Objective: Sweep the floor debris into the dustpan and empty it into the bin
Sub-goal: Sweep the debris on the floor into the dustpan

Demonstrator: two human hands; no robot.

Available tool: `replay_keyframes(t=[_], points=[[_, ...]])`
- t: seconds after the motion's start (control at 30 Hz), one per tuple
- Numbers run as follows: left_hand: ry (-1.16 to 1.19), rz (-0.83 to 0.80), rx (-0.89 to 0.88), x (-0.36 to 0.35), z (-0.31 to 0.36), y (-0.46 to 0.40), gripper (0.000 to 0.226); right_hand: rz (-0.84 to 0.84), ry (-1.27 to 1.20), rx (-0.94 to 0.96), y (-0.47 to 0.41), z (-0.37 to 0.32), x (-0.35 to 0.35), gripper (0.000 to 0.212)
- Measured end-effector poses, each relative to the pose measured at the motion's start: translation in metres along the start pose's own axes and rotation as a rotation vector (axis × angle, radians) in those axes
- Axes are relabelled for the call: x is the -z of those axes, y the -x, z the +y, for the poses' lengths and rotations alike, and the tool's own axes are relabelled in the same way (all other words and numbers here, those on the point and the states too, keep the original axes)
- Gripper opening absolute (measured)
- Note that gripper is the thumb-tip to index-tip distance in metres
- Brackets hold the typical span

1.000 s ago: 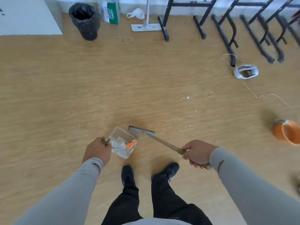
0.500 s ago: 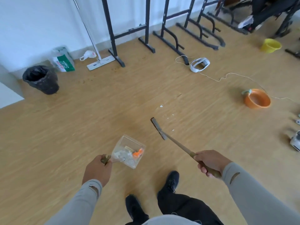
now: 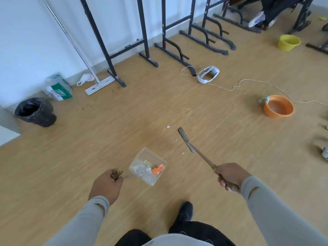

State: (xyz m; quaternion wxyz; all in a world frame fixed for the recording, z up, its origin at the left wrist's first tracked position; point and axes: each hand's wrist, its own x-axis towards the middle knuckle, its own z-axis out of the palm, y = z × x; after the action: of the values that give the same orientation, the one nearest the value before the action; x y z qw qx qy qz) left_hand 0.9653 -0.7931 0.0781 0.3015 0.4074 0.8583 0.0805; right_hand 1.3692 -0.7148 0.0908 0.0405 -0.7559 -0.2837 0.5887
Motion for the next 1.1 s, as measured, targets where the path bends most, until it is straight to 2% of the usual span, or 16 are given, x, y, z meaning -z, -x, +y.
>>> replay_keyframes(t=[0.1, 0.2, 0.27, 0.33, 0.43, 0.53, 0.67, 0.93, 1.1], points=[[0.015, 0.006, 0.009, -0.003, 0.017, -0.009, 0.020, 0.021, 0.083, 0.041, -0.010, -0.011, 0.018, 0.037], [0.030, -0.003, 0.008, -0.003, 0.034, -0.024, 0.017, 0.037, 0.142, 0.077, -0.015, -0.027, 0.029, 0.059], [0.035, -0.009, 0.001, 0.000, 0.046, -0.036, 0.014, 0.055, 0.168, 0.109, -0.022, -0.040, 0.034, 0.063], [0.014, -0.012, -0.015, 0.003, 0.055, -0.052, 0.013, 0.069, 0.175, 0.139, -0.025, -0.056, 0.037, 0.059], [-0.008, -0.040, -0.032, 0.008, 0.065, -0.079, 0.016, 0.038, 0.182, 0.122, -0.025, -0.079, 0.031, 0.034], [-0.024, -0.073, -0.066, 0.009, 0.073, -0.106, 0.018, 0.092, 0.369, 0.025, -0.036, -0.096, 0.015, 0.023], [-0.028, -0.111, -0.099, 0.011, 0.079, -0.130, 0.018, 0.162, 0.486, 0.061, -0.050, -0.118, 0.001, 0.025], [0.058, -0.170, -0.055, 0.010, 0.092, -0.158, 0.019, 0.128, 0.765, 0.089, -0.077, -0.179, 0.011, 0.034], [0.026, -0.170, 0.007, -0.005, 0.110, -0.168, 0.022, 0.094, 0.896, 0.126, -0.124, -0.231, 0.025, 0.040]])
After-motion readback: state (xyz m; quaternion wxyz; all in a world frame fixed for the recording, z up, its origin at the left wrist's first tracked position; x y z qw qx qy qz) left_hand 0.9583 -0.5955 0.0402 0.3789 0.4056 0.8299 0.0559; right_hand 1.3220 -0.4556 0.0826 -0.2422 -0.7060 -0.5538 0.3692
